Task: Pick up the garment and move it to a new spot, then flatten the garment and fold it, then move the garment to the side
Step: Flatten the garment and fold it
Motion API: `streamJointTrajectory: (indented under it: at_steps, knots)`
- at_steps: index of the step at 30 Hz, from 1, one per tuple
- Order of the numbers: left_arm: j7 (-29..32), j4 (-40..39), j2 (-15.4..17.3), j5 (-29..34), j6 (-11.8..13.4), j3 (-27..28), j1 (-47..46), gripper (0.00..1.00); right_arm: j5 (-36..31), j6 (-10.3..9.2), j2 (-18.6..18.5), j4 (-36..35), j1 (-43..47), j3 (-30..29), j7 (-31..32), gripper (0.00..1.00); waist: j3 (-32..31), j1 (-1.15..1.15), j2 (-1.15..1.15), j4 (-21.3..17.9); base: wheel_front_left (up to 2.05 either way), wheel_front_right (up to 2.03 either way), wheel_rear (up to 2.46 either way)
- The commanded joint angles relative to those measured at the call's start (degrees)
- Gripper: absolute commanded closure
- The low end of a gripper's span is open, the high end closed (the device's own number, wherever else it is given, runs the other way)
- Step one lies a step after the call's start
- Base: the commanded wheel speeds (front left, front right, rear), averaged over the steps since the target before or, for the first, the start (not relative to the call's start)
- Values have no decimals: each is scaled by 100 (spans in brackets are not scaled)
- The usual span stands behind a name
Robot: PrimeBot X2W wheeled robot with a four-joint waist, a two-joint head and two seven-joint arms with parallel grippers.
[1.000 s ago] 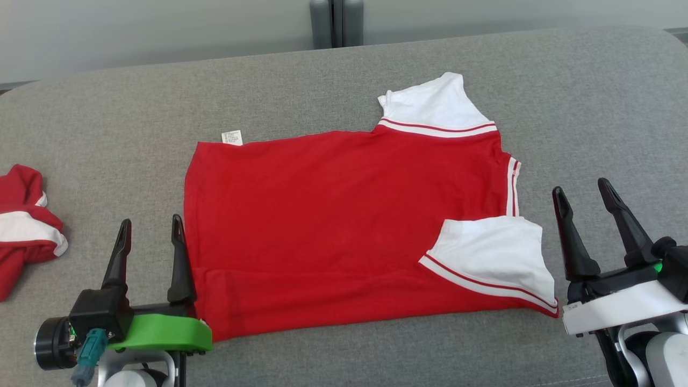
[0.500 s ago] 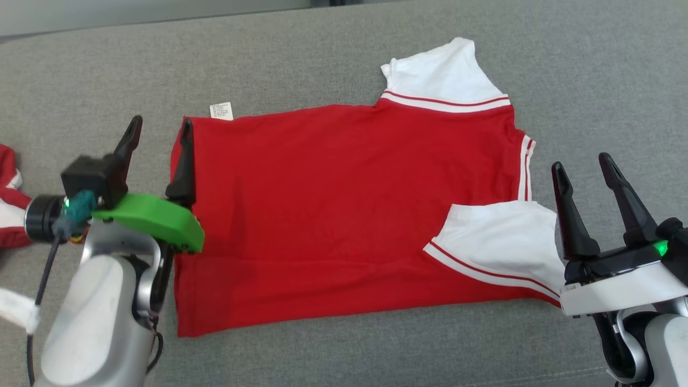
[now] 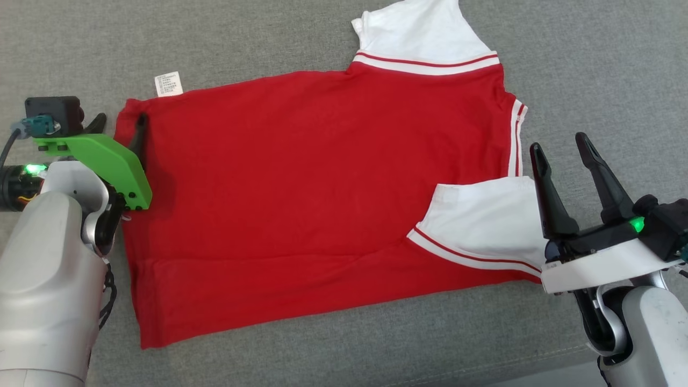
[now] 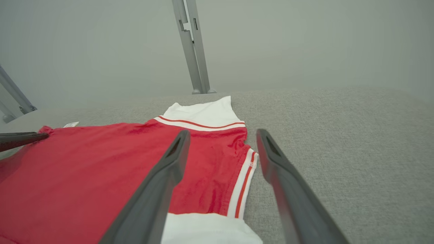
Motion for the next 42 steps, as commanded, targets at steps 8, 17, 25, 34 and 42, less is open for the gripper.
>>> streamJointTrajectory:
  at_steps: [8,17,25,34,42]
  knots:
    - [-281,789,-76,-142,-83,-311,-333,100,246,-4,-206,690,-732,-100,-111,0,116,0,0,-24,0,0,0]
    - [-668,1060,-388,-226,-104,-696,-662,100,634,-4,-469,1986,-2080,83,-221,0,372,0,0,354,0,0,0]
    - [-941,1191,-721,-405,-108,-1119,-854,100,1044,-4,-604,3676,-3644,621,-170,0,534,0,0,794,0,0,0]
    - [-1127,1318,-1033,-625,-109,-1597,-1147,100,1364,-4,-771,5394,-4935,1119,65,0,698,0,0,1243,0,0,0]
    - [-1248,1516,-1127,-873,-109,-1960,-1277,100,1442,-4,-855,6345,-5614,1695,494,0,725,0,0,1369,0,0,0]
